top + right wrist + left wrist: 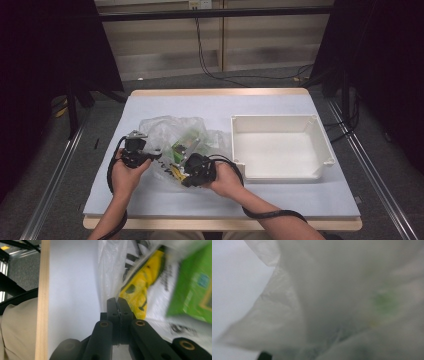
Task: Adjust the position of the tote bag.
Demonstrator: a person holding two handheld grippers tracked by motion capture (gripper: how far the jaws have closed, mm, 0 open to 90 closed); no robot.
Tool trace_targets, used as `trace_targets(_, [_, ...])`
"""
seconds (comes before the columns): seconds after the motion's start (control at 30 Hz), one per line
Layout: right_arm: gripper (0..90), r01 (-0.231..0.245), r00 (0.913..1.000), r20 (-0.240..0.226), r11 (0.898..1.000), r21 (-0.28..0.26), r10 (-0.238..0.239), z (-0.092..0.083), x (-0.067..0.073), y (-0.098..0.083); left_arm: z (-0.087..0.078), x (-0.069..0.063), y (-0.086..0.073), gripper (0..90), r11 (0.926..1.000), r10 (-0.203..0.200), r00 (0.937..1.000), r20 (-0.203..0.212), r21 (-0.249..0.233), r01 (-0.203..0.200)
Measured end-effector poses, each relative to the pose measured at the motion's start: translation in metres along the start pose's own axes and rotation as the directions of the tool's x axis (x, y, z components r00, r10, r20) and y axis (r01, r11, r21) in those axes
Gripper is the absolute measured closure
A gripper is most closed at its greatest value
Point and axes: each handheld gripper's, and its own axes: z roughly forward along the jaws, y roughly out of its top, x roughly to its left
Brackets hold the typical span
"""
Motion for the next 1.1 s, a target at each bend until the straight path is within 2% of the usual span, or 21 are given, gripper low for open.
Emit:
trace_targets(0.03, [90.0, -0.004, 1.0, 0.007, 1.0, 0.0, 0.004, -0.002, -0.002, -0.003, -0.001, 0.001, -0.003, 90.0, 0.9998, -0.02, 0.9996, 0.019, 0.004, 0.019])
trace_targets(0.1, [90.0, -0.007, 0.9998, 0.02, 1.0, -0.005, 0.007, -0.005, -0.004, -0.005, -0.002, 0.002, -0.006, 90.0, 0.9996, -0.025, 0.9994, 0.025, 0.01, 0.025])
trace_targets(0.13, [90.0, -0.028, 0.9987, 0.042, 1.0, -0.012, 0.029, -0.011, -0.008, -0.01, -0.006, 0.002, -0.013, 90.0, 0.999, -0.041, 0.9976, 0.056, 0.017, 0.04])
trace_targets(0.27, [89.0, -0.054, 0.996, 0.07, 0.998, -0.019, 0.055, -0.019, -0.014, -0.013, -0.01, -0.008, -0.021, 90.0, 0.9988, 0.004, 0.9988, 0.049, 0.049, -0.007])
trace_targets(0.33, [74.2, -0.074, 0.9945, 0.072, 0.997, -0.031, 0.076, -0.021, -0.015, -0.012, -0.013, -0.011, -0.023, 90.0, 0.9989, 0.003, 0.9985, 0.054, 0.048, -0.006])
trace_targets(0.37, [61.8, -0.08, 0.9931, 0.082, 0.996, -0.05, 0.084, -0.022, -0.014, -0.011, -0.013, -0.011, -0.023, 90.0, 0.9989, 0.003, 0.9985, 0.054, 0.048, -0.006])
trace_targets(0.43, [57.4, -0.084, 0.9911, 0.099, 0.995, -0.058, 0.089, -0.023, -0.014, -0.008, -0.014, -0.012, -0.025, 90.0, 0.9987, -0.001, 0.9983, 0.058, 0.051, -0.002])
trace_targets(0.47, [50.0, -0.059, 0.9919, 0.108, 0.996, -0.074, 0.067, -0.024, -0.011, -0.001, -0.013, -0.012, -0.027, 90.0, 0.9983, -0.015, 0.9969, 0.077, 0.058, 0.011])
trace_targets(0.5, [50.0, -0.059, 0.9919, 0.108, 0.996, -0.074, 0.067, -0.024, -0.011, -0.001, -0.013, -0.012, -0.027, 90.0, 0.9983, -0.015, 0.9969, 0.077, 0.058, 0.011])
trace_targets(0.53, [41.9, -0.057, 0.99, 0.123, 0.994, -0.091, 0.068, -0.023, -0.008, 0.007, -0.012, -0.012, -0.029, 90.0, 0.9981, -0.026, 0.9955, 0.091, 0.057, 0.02])
trace_targets(0.6, [40.4, -0.051, 0.9918, 0.112, 0.994, -0.096, 0.061, -0.022, -0.008, 0.011, -0.012, -0.013, -0.03, 90.0, 0.9979, -0.028, 0.995, 0.096, 0.061, 0.022])
trace_targets(0.63, [32.4, -0.05, 0.9907, 0.121, 0.993, -0.104, 0.062, -0.018, -0.007, 0.018, -0.012, -0.014, -0.032, 90.0, 0.998, -0.025, 0.9934, 0.112, 0.061, 0.018])
trace_targets(0.7, [32.8, -0.047, 0.9917, 0.114, 0.994, -0.103, 0.059, -0.011, -0.007, 0.023, -0.013, -0.015, -0.033, 89.5, 0.9985, -0.03, 0.9916, 0.126, 0.05, 0.024])
trace_targets(0.8, [36.0, -0.065, 0.9916, 0.105, 0.993, -0.094, 0.075, -0.002, -0.01, 0.026, -0.015, -0.015, -0.033, 84.9, 0.9993, -0.021, 0.9941, 0.107, 0.034, 0.017])
trace_targets(0.87, [51.8, -0.08, 0.9947, 0.06, 0.995, -0.055, 0.083, 0.013, -0.012, 0.026, -0.022, -0.012, -0.03, 68.4, 0.9997, -0.025, 0.997, 0.073, -0.006, 0.025])
trace_targets(0.9, [51.8, -0.08, 0.9947, 0.06, 0.995, -0.055, 0.083, 0.013, -0.012, 0.026, -0.022, -0.012, -0.03, 61.1, 0.9997, -0.025, 0.997, 0.073, -0.006, 0.025])
trace_targets(0.93, [63.7, -0.077, 0.9961, 0.038, 0.996, -0.045, 0.079, 0.02, -0.011, 0.024, -0.027, -0.01, -0.027, 55.1, 0.9982, -0.038, 0.9984, 0.042, -0.044, 0.04])
trace_targets(1.0, [73.2, -0.066, 0.9973, 0.03, 0.997, -0.043, 0.068, 0.023, -0.01, 0.022, -0.032, -0.007, -0.022, 43.3, 0.996, -0.048, 0.9988, 0.012, -0.075, 0.048])
trace_targets(1.03, [73.2, -0.066, 0.9973, 0.03, 0.997, -0.043, 0.068, 0.023, -0.01, 0.022, -0.032, -0.007, -0.022, 38.7, 0.996, -0.048, 0.9988, 0.012, -0.075, 0.048])
trace_targets(1.07, [81.2, -0.047, 0.9987, 0.015, 0.998, -0.037, 0.048, 0.024, -0.008, 0.021, -0.037, -0.007, -0.015, 37.1, 0.9929, -0.057, 0.9984, -0.004, -0.104, 0.056])
trace_targets(1.1, [81.2, -0.047, 0.9987, 0.015, 0.998, -0.037, 0.048, 0.024, -0.008, 0.021, -0.037, -0.007, -0.015, 34.9, 0.9929, -0.057, 0.9984, -0.004, -0.104, 0.056])
